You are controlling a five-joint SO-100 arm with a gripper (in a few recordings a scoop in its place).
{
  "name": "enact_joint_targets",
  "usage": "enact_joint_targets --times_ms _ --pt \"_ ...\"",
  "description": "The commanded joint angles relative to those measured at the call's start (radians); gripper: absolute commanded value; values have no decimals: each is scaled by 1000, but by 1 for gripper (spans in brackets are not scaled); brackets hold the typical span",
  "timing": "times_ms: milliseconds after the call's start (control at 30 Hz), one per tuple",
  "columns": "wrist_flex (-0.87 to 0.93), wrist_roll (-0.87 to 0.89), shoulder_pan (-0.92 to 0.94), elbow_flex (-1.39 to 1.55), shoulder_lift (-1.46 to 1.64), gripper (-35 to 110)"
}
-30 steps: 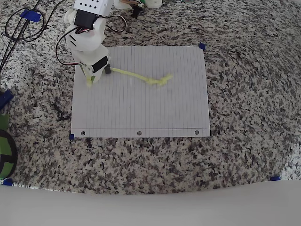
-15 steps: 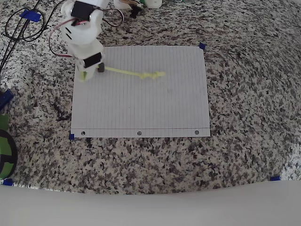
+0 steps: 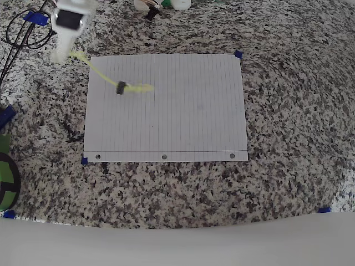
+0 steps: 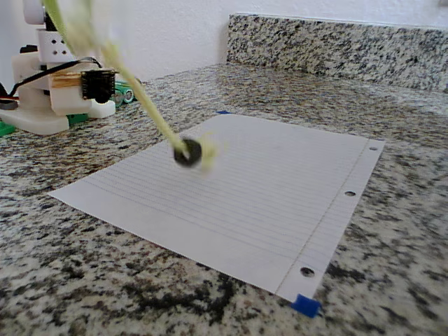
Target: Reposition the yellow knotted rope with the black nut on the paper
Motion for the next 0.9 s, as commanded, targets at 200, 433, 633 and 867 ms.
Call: enact_joint_targets --times_ms 200,433,633,867 --pt "12 -169 117 -25 399 0" --pt "-3 -54 97 184 502 0" --pt "-43 -40 74 282 515 0" --pt "-94 -118 210 273 600 0"
